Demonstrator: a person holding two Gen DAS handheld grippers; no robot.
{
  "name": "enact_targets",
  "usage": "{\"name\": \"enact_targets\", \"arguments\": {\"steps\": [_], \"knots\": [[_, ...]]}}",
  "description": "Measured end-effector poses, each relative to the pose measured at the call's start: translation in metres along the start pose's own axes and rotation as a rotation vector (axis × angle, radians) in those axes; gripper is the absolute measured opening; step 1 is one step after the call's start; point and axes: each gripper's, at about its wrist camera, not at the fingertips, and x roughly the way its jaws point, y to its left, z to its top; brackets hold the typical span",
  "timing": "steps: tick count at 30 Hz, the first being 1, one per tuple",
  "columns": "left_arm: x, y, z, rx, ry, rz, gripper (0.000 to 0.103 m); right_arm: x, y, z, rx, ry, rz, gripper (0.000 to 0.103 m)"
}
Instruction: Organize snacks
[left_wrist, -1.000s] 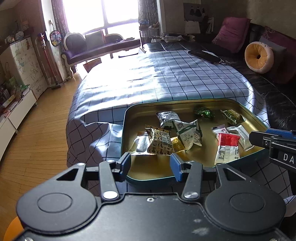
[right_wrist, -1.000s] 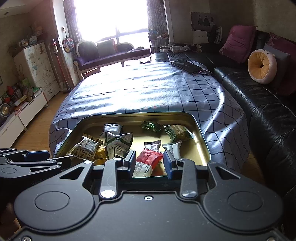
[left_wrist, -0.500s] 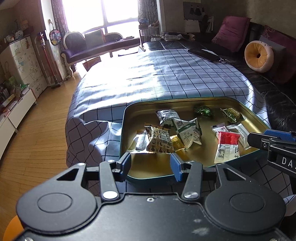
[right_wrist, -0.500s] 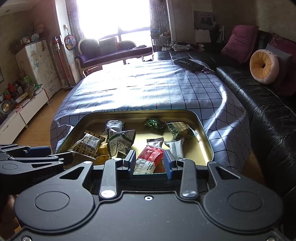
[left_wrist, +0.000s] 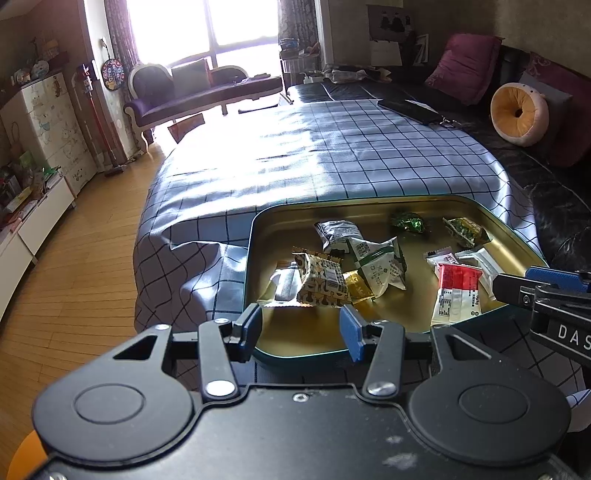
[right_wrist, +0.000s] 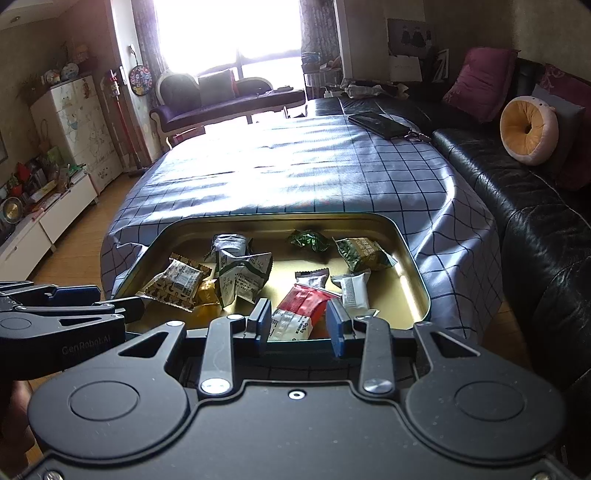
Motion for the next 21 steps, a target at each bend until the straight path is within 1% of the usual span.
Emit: {"name": "enact_targets", "arguments": {"steps": [14,21], "knots": [[-0.0003,-0.0017,-0.0013,0.012,0.003,0.000,0.049,0.0011,0.0010,-0.0007,-0.001,0.008,-0.001,0.044],[-0.0023,-0.0027,-0.0021,0.017,-0.010,-0.005,0.050,0.0017,0.0009,-0.0014,0.001,0.011,-0.002,0.044]]}}
